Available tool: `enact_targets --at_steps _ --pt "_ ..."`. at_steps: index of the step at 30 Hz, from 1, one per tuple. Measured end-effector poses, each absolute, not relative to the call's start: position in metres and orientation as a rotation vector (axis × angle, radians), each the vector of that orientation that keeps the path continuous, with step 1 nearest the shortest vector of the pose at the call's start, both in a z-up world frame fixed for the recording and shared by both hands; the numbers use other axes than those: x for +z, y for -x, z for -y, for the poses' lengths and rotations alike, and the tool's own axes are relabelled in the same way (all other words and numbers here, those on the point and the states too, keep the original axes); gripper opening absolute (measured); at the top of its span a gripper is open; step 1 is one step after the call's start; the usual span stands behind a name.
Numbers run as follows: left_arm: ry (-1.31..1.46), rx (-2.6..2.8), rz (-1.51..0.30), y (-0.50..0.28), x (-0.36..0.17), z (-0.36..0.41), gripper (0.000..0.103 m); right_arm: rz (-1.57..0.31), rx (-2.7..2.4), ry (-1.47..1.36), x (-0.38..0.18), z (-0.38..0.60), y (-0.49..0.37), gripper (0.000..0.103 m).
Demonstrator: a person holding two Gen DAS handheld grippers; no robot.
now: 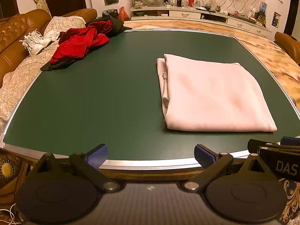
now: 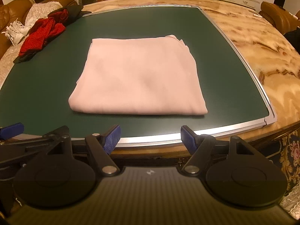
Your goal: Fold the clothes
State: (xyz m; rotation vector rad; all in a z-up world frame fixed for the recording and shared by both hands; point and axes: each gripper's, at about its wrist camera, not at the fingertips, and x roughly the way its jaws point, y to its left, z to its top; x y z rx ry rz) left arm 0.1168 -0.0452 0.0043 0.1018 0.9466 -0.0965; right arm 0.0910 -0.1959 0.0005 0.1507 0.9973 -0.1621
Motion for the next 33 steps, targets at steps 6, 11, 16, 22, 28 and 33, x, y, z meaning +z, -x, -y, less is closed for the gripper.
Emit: enact_targets --at_steps 6,11,16,22,28,33 --pt "-0.132 -0.091 -0.941 -0.106 -0.001 0.047 0.101 -0.976 -0.153 -0.154 -0.001 0.194 -0.084 0.079" --pt "-0.124 -0.090 -0.921 -0.102 0.000 0.044 0.101 -0.969 -0.149 -0.168 -0.004 0.194 -0.077 0.079" --pt "-0.130 -0.098 -0.912 -0.100 0.000 0.044 0.101 -0.945 -0.153 -0.147 -0.006 0.193 -0.069 0.079" --pt "-0.118 -0.146 -0.914 -0.102 -0.003 0.042 0.101 -0.904 -0.141 -0.145 -0.010 0.198 -0.062 0.079" --pt "-0.111 -0.172 -0.934 -0.109 -0.010 0.041 0.102 -0.904 -0.162 -0.142 -0.019 0.207 -0.068 0.079" --pt "-0.119 -0.183 -0.928 -0.113 -0.016 0.044 0.102 -0.920 -0.172 -0.123 -0.030 0.210 -0.072 0.079"
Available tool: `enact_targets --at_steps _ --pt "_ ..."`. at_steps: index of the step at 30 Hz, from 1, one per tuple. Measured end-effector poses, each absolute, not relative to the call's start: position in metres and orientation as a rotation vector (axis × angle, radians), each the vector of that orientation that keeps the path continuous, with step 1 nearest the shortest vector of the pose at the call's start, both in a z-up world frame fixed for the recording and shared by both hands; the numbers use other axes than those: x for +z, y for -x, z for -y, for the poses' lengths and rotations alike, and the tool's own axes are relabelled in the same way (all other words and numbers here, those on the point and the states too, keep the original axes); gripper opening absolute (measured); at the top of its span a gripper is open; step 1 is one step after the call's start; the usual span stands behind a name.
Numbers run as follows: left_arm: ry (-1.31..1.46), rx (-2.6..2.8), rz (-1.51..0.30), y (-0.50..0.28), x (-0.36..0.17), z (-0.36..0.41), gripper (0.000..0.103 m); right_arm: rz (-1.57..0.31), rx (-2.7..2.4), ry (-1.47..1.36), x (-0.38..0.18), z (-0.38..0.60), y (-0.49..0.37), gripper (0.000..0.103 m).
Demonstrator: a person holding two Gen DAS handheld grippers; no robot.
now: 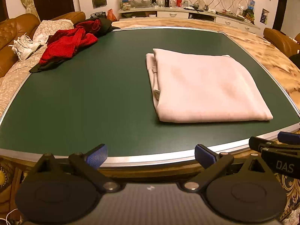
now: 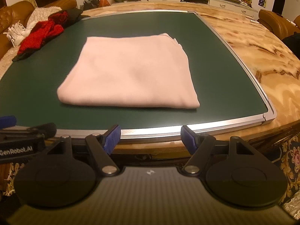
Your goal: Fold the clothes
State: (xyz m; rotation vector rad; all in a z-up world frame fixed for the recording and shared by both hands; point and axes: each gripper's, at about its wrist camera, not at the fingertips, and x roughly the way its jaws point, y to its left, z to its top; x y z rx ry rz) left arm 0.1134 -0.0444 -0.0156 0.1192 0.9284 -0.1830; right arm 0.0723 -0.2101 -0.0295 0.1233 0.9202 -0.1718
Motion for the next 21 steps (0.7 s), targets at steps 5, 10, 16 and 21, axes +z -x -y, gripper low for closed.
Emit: enact_targets --at_steps 5,10,16,21 --pt "-0.126 -0.194 -0.913 -0.115 -0.020 0.049 0.102 -0.928 -0.174 -0.131 -0.037 0.215 -0.076 0.079" --pt "-0.115 -0.205 -0.912 -0.119 -0.025 0.049 0.102 -0.919 -0.175 -0.123 -0.041 0.216 -0.078 0.079" --pt "-0.113 -0.192 -0.917 -0.123 -0.030 0.048 0.102 -0.918 -0.173 -0.125 -0.045 0.218 -0.081 0.079" --pt "-0.110 -0.187 -0.910 -0.122 -0.031 0.050 0.102 -0.921 -0.171 -0.124 -0.048 0.217 -0.082 0.079"
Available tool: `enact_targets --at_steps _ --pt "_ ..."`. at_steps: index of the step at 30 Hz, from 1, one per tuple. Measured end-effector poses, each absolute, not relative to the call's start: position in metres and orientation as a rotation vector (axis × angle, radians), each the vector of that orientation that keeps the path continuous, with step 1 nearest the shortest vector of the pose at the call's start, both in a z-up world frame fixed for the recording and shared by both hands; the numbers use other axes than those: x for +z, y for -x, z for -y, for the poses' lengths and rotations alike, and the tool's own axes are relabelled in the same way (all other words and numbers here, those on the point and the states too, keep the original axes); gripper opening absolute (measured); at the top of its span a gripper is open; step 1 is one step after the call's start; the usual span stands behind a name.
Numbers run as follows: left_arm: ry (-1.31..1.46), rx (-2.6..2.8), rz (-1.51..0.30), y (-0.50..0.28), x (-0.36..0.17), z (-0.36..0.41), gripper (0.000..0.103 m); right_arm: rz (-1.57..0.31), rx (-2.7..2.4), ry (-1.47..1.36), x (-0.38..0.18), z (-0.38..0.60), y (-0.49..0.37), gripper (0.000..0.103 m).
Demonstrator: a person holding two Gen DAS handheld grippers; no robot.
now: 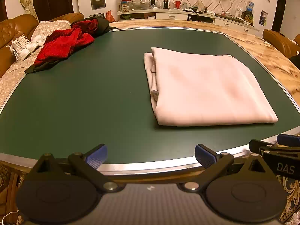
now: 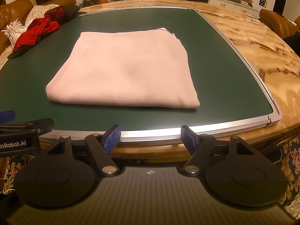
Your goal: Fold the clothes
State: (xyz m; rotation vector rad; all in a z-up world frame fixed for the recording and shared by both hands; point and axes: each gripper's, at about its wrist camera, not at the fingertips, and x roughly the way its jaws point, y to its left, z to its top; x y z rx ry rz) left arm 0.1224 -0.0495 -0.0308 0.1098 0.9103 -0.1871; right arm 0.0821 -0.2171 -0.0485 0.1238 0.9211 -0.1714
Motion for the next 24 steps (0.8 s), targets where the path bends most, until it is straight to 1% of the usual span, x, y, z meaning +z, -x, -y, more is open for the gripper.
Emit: enact_targets --at_steps 22,23,24 --pt "-0.094 -0.179 -0.946 -0.135 -0.048 0.047 0.102 -0.904 -0.186 -0.095 -0.054 0.213 -0.083 0.079" --pt "-0.094 -0.171 -0.942 -0.135 -0.049 0.046 0.102 -0.904 -0.186 -0.095 -0.054 0.213 -0.083 0.081" --pt "-0.095 -0.169 -0.947 -0.136 -0.050 0.046 0.103 -0.906 -0.185 -0.096 -0.055 0.213 -0.083 0.087"
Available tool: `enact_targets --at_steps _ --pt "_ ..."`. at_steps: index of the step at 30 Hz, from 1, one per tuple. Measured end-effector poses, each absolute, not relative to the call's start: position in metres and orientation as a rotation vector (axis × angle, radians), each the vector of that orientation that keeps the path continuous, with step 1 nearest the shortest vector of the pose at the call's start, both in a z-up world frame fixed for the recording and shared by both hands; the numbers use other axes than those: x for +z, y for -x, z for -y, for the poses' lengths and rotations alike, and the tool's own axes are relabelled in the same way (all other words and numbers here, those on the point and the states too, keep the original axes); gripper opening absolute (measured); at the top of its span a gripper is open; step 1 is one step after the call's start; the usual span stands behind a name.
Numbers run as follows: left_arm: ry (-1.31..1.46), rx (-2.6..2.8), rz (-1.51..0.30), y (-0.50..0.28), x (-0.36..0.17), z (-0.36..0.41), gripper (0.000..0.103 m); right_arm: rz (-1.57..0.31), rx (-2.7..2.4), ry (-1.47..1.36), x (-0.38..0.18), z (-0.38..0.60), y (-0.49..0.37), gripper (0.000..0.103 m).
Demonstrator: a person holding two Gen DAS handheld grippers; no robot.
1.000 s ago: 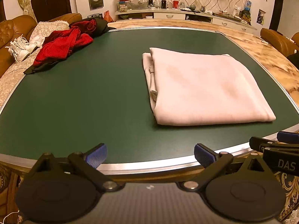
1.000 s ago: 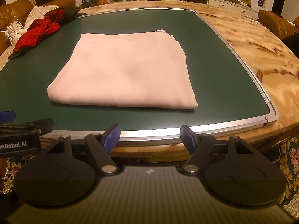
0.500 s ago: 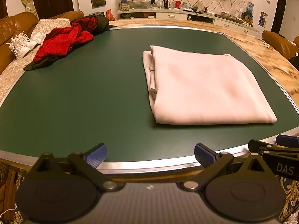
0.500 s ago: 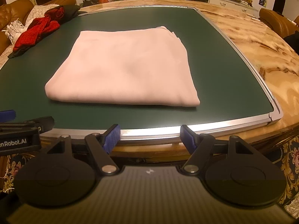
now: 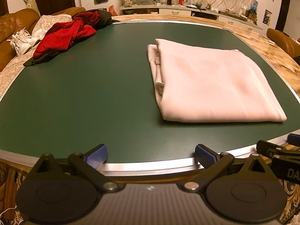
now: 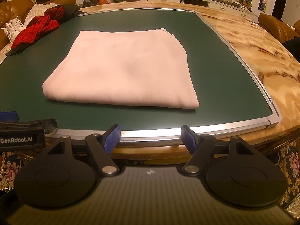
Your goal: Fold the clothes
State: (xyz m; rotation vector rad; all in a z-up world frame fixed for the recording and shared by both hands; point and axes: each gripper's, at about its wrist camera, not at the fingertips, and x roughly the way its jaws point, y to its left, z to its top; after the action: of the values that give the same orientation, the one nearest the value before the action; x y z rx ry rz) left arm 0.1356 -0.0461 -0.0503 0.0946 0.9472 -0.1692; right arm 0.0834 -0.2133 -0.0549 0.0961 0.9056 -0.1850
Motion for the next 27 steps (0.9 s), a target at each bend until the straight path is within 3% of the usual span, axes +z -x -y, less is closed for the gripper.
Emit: enact_targets --at_steps 11,15,27 --pt "-0.106 -0.174 -0.945 -0.1375 -0.0521 0.0479 0.103 -0.888 -0.187 -0.091 -0.0574 0.2146 -0.0821 0.092" --pt "-0.106 -0.178 -0.947 -0.1383 -0.0518 0.0477 0.103 -0.904 -0.184 -0.095 -0.0590 0.2180 -0.0844 0.103" --pt "-0.110 -0.182 -0.951 -0.1376 -0.0512 0.0472 0.103 -0.912 -0.183 -0.098 -0.0604 0.2185 -0.0851 0.103"
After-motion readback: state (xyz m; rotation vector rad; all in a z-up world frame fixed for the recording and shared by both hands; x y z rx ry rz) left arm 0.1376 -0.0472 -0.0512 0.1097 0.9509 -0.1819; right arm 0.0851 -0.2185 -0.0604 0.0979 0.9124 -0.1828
